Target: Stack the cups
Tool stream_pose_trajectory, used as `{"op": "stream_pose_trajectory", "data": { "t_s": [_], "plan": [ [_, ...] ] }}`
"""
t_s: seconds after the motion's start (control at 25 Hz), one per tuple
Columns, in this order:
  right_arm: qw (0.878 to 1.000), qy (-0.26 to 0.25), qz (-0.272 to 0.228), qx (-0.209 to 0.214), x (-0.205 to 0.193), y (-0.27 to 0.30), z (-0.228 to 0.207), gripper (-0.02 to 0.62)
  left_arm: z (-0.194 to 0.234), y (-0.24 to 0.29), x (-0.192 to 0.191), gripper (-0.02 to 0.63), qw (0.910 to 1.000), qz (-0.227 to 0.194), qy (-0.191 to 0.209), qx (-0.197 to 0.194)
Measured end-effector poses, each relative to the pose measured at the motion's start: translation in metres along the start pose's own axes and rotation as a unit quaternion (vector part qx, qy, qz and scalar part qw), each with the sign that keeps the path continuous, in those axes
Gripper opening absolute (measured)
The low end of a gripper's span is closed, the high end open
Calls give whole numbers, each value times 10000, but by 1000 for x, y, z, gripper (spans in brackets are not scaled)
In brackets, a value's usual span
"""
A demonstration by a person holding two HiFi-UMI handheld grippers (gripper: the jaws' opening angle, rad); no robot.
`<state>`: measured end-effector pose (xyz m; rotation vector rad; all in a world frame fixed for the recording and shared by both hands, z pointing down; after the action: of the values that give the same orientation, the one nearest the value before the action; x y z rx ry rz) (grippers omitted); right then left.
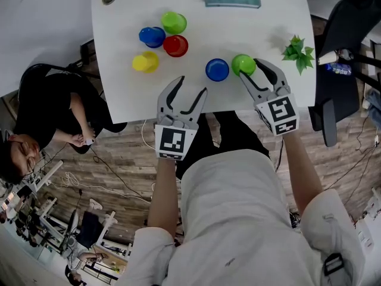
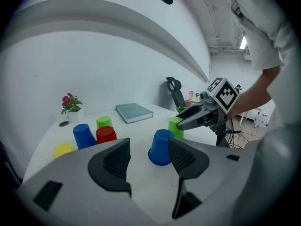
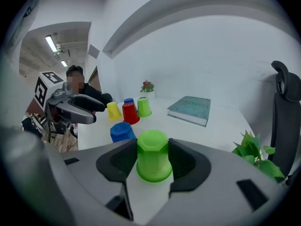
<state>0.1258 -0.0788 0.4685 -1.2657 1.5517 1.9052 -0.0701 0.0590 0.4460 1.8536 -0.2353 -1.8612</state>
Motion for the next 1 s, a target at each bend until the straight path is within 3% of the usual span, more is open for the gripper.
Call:
{"op": "stream_pose_trajectory", "data": {
  "t_s": [0.52, 1.0],
  "plan": [
    [9999, -15, 94, 96, -13, -2, 8, 212, 16, -9, -2, 250, 9987, -96, -69, 487],
    [9998, -16, 82, 152, -8, -12, 6, 242, 54, -19, -6, 250, 9905, -106, -389, 1313]
  ]
}}
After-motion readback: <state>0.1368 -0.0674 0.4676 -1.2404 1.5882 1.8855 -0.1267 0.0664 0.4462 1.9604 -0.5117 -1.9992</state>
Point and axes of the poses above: the fingertips, and each gripper's own axes: y forward along the fingers, z to its left, x out of its top, the point moved 9 cm from there along -y, backward along the fingers, and after that the axes turned 2 degrees about -y, right-handed, at the moved point
